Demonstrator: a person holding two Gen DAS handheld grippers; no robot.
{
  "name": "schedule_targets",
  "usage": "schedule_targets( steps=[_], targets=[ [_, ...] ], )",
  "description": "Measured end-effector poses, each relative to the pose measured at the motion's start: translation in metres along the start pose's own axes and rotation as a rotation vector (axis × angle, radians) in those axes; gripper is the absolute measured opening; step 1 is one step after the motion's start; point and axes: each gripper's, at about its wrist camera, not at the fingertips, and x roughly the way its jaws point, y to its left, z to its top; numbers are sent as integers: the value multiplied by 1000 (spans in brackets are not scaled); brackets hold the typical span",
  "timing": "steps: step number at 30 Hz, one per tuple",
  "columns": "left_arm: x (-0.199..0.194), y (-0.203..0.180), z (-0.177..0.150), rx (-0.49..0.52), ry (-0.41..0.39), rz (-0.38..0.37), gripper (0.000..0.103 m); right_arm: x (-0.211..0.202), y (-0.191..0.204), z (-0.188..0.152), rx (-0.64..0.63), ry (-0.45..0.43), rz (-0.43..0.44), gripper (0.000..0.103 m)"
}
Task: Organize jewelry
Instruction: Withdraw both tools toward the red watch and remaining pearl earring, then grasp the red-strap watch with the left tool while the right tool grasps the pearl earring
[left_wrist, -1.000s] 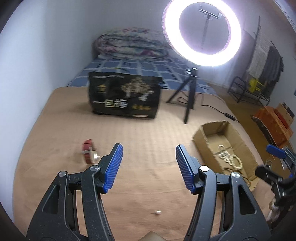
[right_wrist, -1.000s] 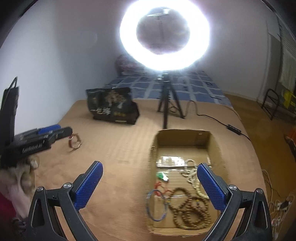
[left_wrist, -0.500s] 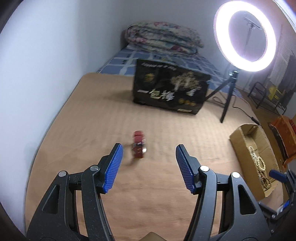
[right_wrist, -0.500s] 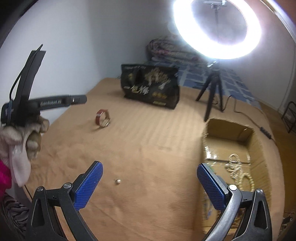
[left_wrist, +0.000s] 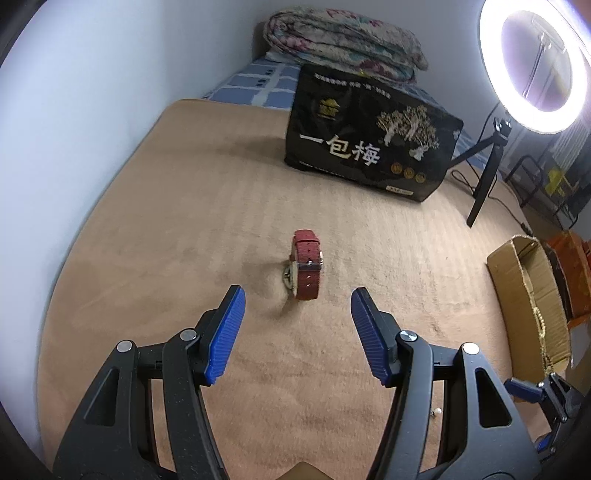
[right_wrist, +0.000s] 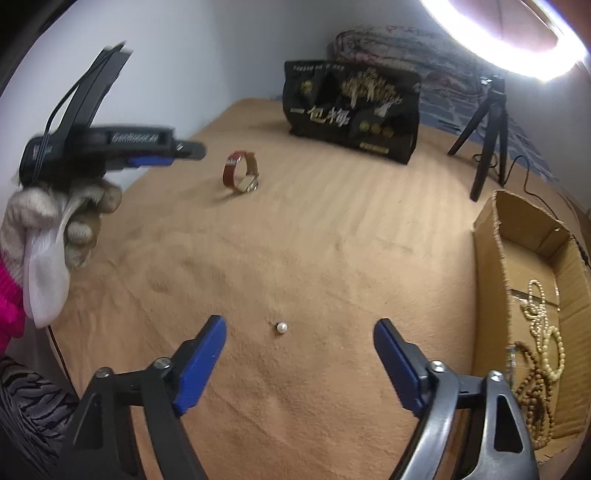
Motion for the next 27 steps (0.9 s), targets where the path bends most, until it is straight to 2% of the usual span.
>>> schedule_targets(
  steps=[4, 8, 15, 27],
  targets=[
    [18, -5, 5, 18, 17, 16, 61, 14, 4, -6, -24, 42, 29, 72],
    [33, -3, 9, 19, 33, 31, 61, 26, 10, -11, -47, 81, 48, 58],
    [49, -3, 17, 24, 50, 44, 61, 38, 11, -7, -43, 95, 62, 42],
    [65, -4, 21, 49, 55, 63, 61, 52, 13, -2, -25, 116, 68, 37]
  ],
)
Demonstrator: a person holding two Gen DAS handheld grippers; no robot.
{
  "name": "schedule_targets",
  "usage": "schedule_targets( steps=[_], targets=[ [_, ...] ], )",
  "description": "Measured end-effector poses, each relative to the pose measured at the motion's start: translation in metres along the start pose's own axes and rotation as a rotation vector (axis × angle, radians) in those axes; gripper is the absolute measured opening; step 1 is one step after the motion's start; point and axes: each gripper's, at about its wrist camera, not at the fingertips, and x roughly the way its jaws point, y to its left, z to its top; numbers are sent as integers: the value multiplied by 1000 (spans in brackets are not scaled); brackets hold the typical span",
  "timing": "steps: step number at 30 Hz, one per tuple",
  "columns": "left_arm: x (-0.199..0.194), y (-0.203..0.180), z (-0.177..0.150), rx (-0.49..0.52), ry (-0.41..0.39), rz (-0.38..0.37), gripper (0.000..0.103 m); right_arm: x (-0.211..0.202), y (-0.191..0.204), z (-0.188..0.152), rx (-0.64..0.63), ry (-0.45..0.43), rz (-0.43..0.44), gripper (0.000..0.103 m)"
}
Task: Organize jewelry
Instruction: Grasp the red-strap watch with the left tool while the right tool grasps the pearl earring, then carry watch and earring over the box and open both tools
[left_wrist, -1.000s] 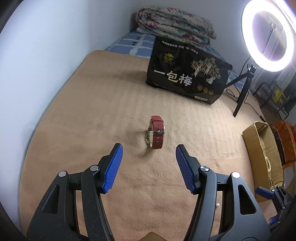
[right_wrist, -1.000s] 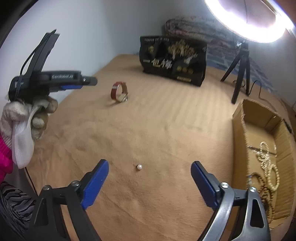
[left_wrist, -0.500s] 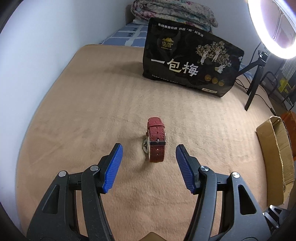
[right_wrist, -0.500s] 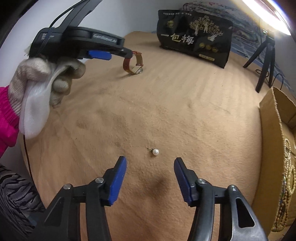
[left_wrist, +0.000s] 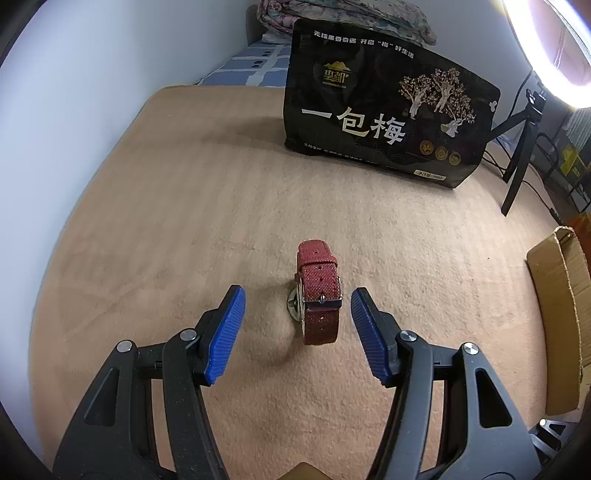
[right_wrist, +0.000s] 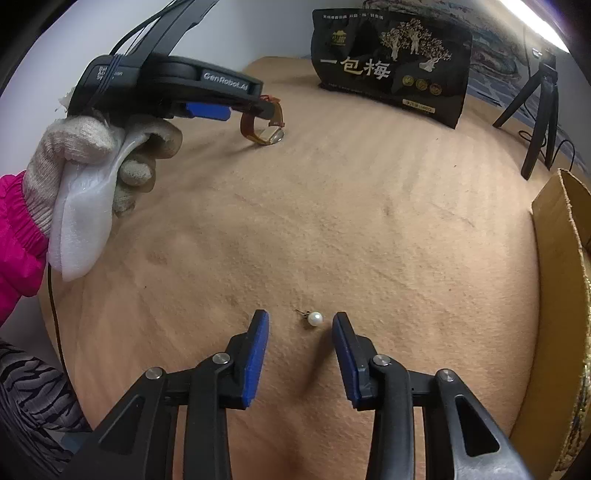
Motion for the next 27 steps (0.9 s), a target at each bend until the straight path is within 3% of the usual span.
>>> schedule_targets(
  steps=[4, 12, 17, 21, 24, 27],
  targets=[
    [4, 0, 0, 1, 2, 10, 61, 5, 1, 0, 6, 7, -10, 34],
    [11, 1, 0, 9, 6, 24, 61, 8, -1, 1, 5, 6, -44, 10],
    [14, -1, 0, 24, 14, 35, 60, 6, -2, 1, 8, -3, -36, 9],
    [14, -2, -1, 38, 20, 41, 32, 3, 1, 1, -1, -13, -29, 9],
    [13, -2, -1, 46, 18, 43, 16, 1, 3, 2, -10, -19, -26, 9],
    [11, -2, -2, 58, 11, 39, 16, -2, 5, 3, -14, -25, -23, 9]
  ],
)
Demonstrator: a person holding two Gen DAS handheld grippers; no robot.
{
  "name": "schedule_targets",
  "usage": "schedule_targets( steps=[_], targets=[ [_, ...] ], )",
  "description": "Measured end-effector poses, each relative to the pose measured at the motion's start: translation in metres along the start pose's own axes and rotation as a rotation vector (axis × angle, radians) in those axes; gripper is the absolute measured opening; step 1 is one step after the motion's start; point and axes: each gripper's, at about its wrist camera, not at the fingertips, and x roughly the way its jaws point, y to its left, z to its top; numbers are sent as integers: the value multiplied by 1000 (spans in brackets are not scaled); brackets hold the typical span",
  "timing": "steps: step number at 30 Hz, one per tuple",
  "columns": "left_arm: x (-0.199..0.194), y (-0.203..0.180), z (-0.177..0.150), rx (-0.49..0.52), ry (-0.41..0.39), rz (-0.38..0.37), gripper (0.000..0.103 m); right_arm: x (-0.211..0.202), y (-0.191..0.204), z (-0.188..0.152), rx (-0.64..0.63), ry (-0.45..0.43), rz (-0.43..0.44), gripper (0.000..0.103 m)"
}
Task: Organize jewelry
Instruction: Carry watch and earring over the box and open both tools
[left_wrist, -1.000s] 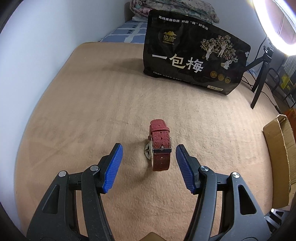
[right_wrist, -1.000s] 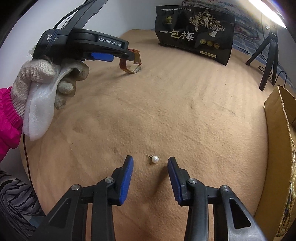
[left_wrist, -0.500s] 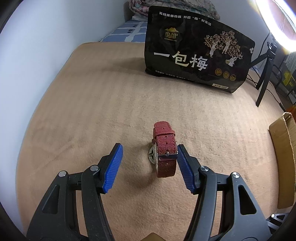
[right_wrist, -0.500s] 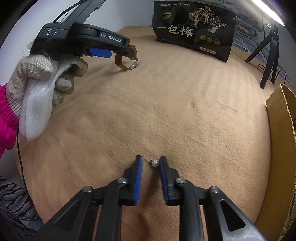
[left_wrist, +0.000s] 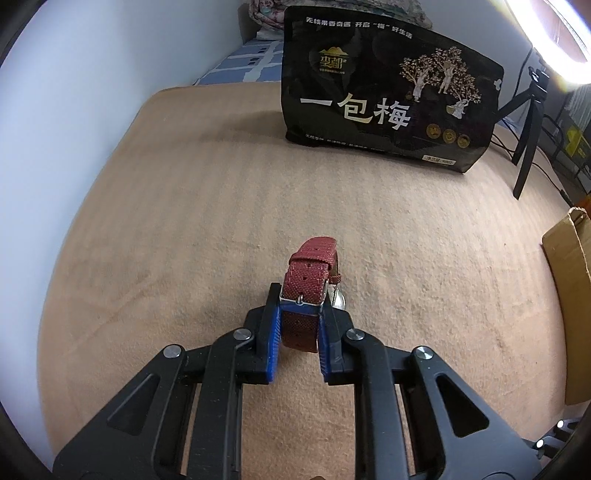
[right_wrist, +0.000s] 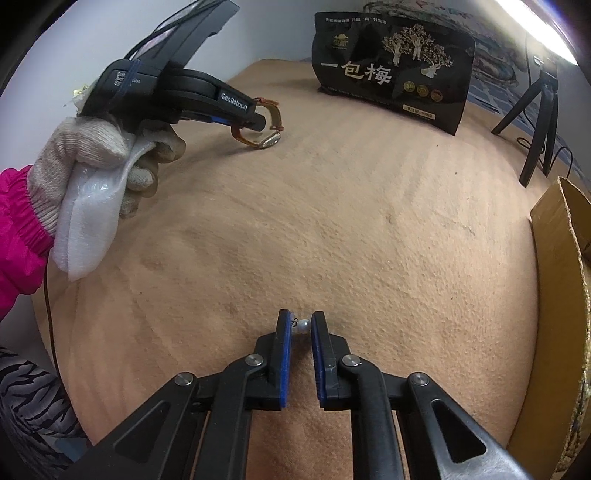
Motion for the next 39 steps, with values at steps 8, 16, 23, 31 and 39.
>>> schedule_targets(
  steps=[8, 16, 23, 31, 39],
  targets=[
    [-11, 5, -3, 3, -25, -11, 15, -7, -2, 2, 4, -19, 9, 9],
    [-40, 3, -2, 5, -78, -24, 15, -21, -2, 4, 9, -57, 16, 9],
    [-69, -21, 2, 38, -142, -61, 15, -48, -8, 3, 25, -113, 15, 9],
    [-90, -62, 8, 80, -184, -125, 15, -80, -27, 5, 65, -183, 2, 9],
    [-104, -109, 8, 125, -209, -190, 11, -114, -54, 0, 132, -246, -26, 9]
  ],
)
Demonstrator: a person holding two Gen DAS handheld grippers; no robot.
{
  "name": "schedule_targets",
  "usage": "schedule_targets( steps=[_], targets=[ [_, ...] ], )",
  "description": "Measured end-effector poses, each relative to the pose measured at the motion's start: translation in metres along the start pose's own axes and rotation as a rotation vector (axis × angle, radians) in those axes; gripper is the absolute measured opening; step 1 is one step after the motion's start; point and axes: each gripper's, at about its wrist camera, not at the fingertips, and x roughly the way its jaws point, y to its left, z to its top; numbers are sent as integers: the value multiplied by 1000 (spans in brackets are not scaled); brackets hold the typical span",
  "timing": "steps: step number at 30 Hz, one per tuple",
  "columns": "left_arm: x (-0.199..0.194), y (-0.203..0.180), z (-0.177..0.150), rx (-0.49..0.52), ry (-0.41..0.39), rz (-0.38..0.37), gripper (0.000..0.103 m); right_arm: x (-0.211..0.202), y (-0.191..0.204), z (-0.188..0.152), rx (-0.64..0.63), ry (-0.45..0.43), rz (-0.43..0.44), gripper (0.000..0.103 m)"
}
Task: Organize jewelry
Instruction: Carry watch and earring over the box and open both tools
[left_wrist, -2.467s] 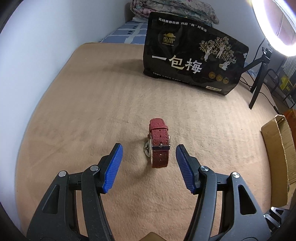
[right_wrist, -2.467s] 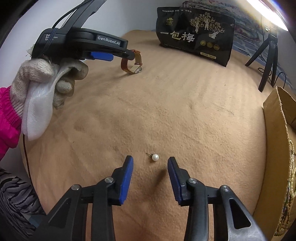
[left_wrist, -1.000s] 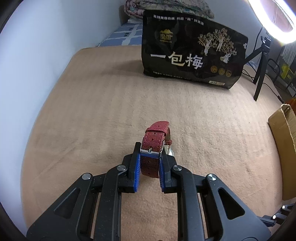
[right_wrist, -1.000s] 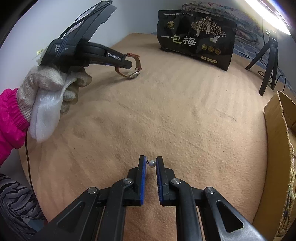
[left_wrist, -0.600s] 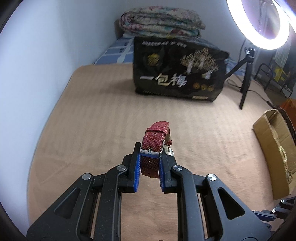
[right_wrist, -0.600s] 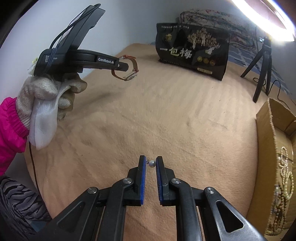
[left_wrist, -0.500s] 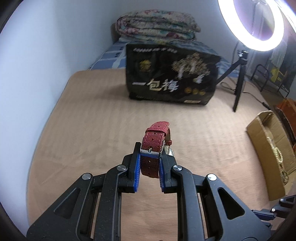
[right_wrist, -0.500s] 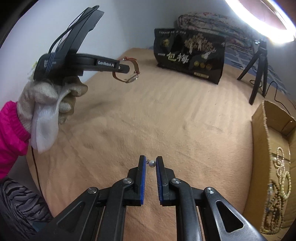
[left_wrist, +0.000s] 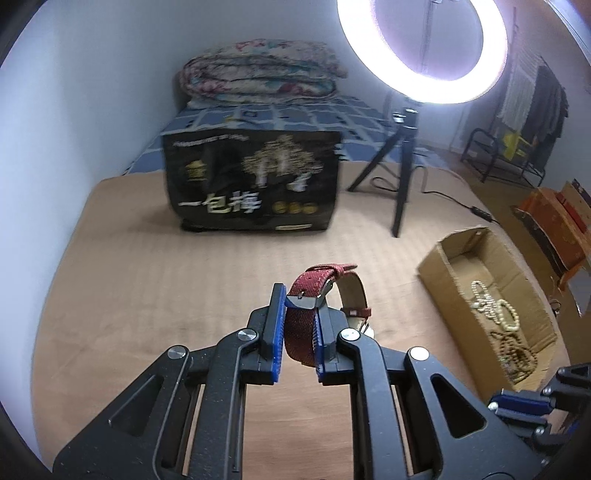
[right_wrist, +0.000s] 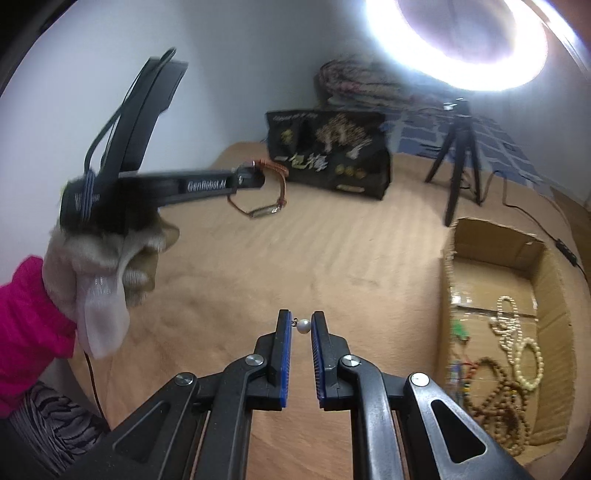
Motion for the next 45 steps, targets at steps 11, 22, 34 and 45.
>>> schedule_targets(
  steps=[11, 22, 34, 45],
  targets=[
    [13, -66, 8, 28, -3, -105, 11, -32, -48, -3, 83, -52, -67, 9],
    [30, -125, 25, 75, -10, -154, 11, -53, -105, -8, 208, -70, -149, 9],
    [55, -172, 36, 124, 15, -161, 11, -53, -134, -15, 279, -46, -191, 9],
    [59, -188, 36, 146, 27, -167, 11, -53, -147, -17, 309, -30, -225, 9]
  ],
)
